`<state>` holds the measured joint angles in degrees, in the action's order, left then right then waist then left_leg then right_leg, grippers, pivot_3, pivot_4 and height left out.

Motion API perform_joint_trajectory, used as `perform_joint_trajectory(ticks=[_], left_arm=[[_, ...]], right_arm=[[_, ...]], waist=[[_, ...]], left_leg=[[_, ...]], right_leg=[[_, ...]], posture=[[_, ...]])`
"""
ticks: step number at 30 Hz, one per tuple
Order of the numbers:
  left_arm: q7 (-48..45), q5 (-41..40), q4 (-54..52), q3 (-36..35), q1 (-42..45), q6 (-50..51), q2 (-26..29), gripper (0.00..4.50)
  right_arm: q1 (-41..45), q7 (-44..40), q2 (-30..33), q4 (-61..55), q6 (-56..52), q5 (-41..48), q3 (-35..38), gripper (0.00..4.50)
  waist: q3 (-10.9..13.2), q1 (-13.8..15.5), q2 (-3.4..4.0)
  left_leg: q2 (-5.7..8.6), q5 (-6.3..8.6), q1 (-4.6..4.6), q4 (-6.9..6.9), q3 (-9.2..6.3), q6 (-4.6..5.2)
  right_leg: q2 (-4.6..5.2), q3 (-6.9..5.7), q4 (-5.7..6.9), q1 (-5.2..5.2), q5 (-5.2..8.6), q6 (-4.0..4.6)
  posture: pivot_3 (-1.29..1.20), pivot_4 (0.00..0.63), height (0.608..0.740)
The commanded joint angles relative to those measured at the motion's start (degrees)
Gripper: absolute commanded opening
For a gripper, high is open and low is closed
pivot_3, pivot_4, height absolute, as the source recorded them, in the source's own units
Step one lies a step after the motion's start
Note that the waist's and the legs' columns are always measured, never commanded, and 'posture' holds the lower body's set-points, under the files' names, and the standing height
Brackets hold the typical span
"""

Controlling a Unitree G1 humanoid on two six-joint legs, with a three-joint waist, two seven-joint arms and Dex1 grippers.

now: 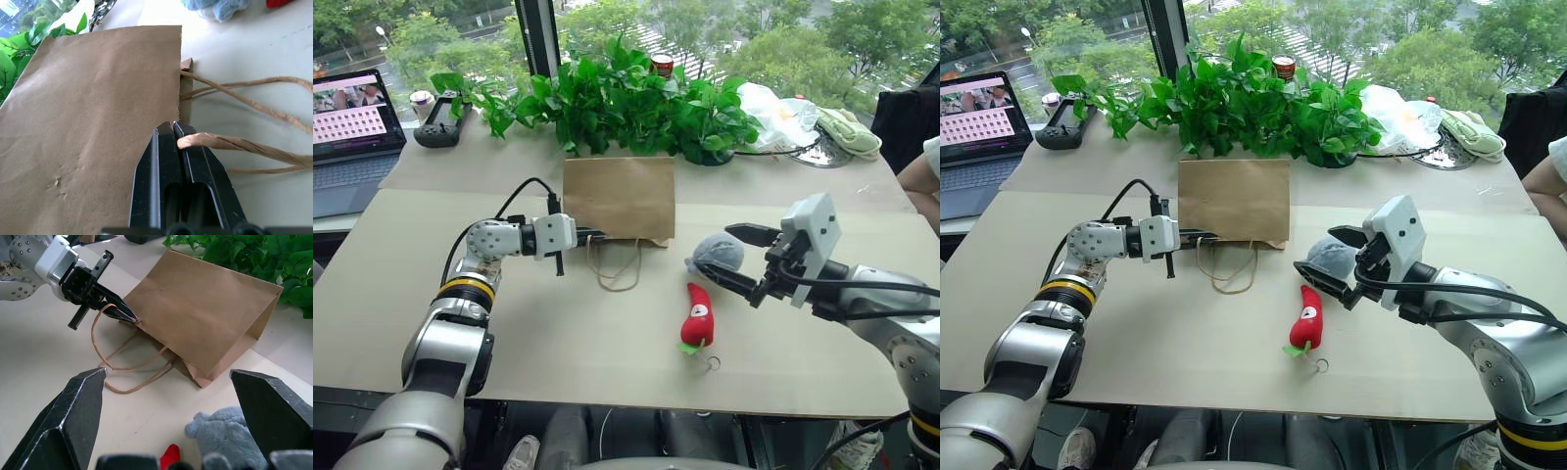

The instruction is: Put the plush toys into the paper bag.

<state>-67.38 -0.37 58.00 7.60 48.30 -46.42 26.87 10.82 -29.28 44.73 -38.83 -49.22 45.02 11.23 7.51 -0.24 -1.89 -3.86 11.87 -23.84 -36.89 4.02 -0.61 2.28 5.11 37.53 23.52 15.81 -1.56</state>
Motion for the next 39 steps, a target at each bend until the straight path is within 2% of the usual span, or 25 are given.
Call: perform_joint_trajectory(ticks=[1, 8, 12, 16, 19, 26, 32, 36, 39], left_arm=[[-3.74, -7.21, -15.44, -1.81, -5.15, 8.92, 2.62, 0.06], [-0.98, -14.37, -48.98, -2.77, -19.39, 30.11, 7.99, 0.06], [1.48, -14.51, -54.61, -4.34, -21.59, 35.71, 10.11, 0.06], [2.82, -15.04, -53.38, -5.75, -19.09, 38.37, 10.2, 0.0], [3.05, -16.15, -52.78, -6.48, -17.48, 40.54, 9.52, 0.0], [3.13, -18.29, -52.71, -7.31, -15.83, 44.52, 9.14, 0.0], [3.07, -19.5, -53.31, -7.41, -15.34, 46.88, 8.62, 0.0], [2.89, -19.99, -53.49, -7.46, -14.38, 47.95, 7.98, 0.0], [2.7, -20.08, -53.27, -7.41, -13.34, 48.33, 7.68, 0.0]], right_arm=[[0.21, 0.57, -0.47, -1.52, 0.63, -0.59, -0.67, 4.5], [-1.6, 0.92, -2.13, -1.59, 1.25, -1.5, -2.57, 4.5], [-1.62, 1.27, -2.98, -0.77, 1.57, -3.42, -4.51, 4.5], [-0.72, 2.24, -4.46, 0.49, 2.02, -6.05, -6.75, 3.42], [-0.24, 2.73, -6.45, -0.34, 1.55, -5.49, -7.35, 2.35], [6.82, 7.76, -14.26, 3.26, -0.57, -10.11, -16.67, 0.04], [11.46, 14.27, -22.87, 10.46, -1.11, -15.63, -20.83, 0.04], [11.08, 17.01, -26.75, 17.57, 5.0, -23.37, -24.58, 0.04], [11.78, 18.15, -30.3, 22.83, 10.08, -26.28, -23.58, 0.04]], waist=[[0.0, -0.38, 0.01], [-0.01, -0.64, 0.02], [-0.01, -0.58, 0.02], [-0.01, -0.56, 0.02], [-0.01, -0.54, 0.02], [-0.01, -1.05, 0.02], [-0.01, -0.67, 0.03], [-0.01, -0.51, 0.03], [0.0, -0.56, 0.04]], left_leg=[[-0.01, 0.0, 0.0, 0.0, -0.01, 0.0], [-0.02, 0.0, 0.1, -0.02, -0.11, 0.0], [-0.01, 0.0, 0.33, -0.03, -0.12, 0.0], [0.02, -0.08, 0.48, -0.03, -0.12, 0.12], [0.03, -0.09, 0.44, -0.03, -0.12, 0.13], [-0.01, -0.08, 0.39, 0.02, -0.14, 0.14], [0.0, -0.08, 0.35, 0.01, -0.14, 0.14], [0.0, -0.08, 0.24, 0.01, -0.16, 0.14], [0.01, -0.08, 0.14, 0.0, -0.18, 0.14]], right_leg=[[0.0, 0.0, 0.01, 0.0, 0.0, 0.0], [-0.01, -0.01, 0.01, -0.18, 0.0, 0.0], [-0.02, -0.01, 0.0, -0.38, 0.03, -0.03], [-0.02, 0.0, 0.02, -0.48, 0.04, -0.03], [-0.02, 0.0, 0.0, -0.46, 0.04, -0.03], [-0.12, 0.05, 0.0, -0.38, 0.05, -0.01], [-0.12, 0.05, -0.01, -0.37, 0.05, 0.0], [-0.12, 0.03, -0.02, -0.32, 0.05, 0.0], [-0.12, 0.02, -0.06, -0.28, 0.05, 0.0]], posture=[[0.0, 0.15, 0.717], [0.0, 0.15, 0.717], [0.0, 0.15, 0.717], [0.0, 0.15, 0.717], [0.0, 0.15, 0.717], [0.0, 0.15, 0.717], [0.0, 0.15, 0.717], [0.0, 0.15, 0.717], [0.0, 0.15, 0.717]])
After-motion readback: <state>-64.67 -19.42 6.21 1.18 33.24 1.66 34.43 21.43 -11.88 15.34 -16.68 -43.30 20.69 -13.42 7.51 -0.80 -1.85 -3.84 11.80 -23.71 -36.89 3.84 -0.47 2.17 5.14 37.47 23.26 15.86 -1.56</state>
